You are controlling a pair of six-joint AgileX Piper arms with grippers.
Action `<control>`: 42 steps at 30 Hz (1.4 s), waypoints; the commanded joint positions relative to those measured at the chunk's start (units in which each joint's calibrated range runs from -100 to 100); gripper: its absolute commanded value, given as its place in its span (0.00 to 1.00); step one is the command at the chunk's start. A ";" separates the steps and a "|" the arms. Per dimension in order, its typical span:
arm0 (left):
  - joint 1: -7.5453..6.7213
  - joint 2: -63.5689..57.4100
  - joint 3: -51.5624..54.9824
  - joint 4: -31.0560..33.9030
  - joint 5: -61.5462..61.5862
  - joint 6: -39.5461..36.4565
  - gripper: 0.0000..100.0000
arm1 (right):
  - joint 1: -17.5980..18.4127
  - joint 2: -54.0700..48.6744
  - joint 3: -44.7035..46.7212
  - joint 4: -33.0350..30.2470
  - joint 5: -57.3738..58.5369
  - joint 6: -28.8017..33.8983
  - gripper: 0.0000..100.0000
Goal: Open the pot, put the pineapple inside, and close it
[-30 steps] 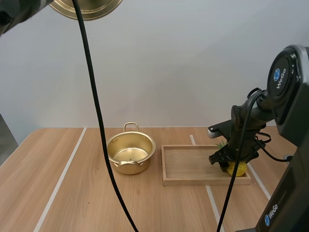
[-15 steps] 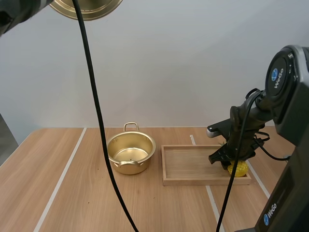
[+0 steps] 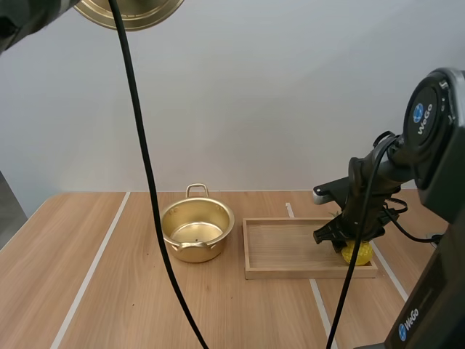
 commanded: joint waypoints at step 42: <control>-0.13 -0.43 -0.45 -0.17 -1.71 -0.06 0.00 | 1.37 -48.06 0.09 21.73 -21.95 -0.33 0.00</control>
